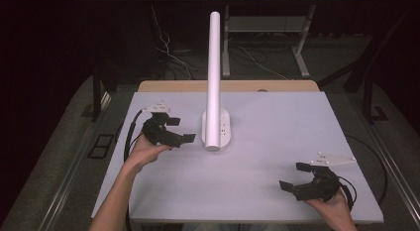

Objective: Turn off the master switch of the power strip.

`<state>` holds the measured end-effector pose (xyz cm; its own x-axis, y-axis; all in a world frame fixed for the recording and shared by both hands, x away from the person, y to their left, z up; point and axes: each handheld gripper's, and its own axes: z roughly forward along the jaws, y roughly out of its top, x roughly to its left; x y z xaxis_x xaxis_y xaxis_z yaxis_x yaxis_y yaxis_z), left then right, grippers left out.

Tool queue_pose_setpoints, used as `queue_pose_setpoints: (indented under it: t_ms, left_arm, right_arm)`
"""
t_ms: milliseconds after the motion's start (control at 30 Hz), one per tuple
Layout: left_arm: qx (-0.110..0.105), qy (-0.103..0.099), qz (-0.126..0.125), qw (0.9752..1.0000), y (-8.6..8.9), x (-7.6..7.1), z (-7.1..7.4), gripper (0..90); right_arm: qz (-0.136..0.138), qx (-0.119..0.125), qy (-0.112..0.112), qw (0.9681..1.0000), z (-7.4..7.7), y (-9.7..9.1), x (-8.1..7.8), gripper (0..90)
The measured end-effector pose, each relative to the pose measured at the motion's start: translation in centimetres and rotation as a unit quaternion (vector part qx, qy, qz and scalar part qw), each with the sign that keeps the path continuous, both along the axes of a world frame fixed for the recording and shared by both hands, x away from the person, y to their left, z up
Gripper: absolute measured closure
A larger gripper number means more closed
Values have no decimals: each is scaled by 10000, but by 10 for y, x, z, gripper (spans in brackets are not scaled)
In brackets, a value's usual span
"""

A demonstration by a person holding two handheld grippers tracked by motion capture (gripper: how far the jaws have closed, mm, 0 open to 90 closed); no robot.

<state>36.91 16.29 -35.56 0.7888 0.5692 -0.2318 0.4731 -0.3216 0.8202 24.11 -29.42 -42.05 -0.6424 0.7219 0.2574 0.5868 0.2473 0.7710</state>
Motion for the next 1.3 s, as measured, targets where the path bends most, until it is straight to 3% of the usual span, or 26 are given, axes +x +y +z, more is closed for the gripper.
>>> queue_pose_setpoints:
  t_ms: [467,800,1300]
  left_arm:
    - [96,-16,42,9999,-7,22,7,21]
    - [159,83,138,9997,-8,37,9,22]
    - [207,216,332,9990,-14,62,1,45]
  right_arm:
    - [14,-13,-20,10000,0,0,0,5]
    - [12,-11,-3,10000,0,0,0,5]
    - [11,-8,-4,10000,-1,0,1,5]
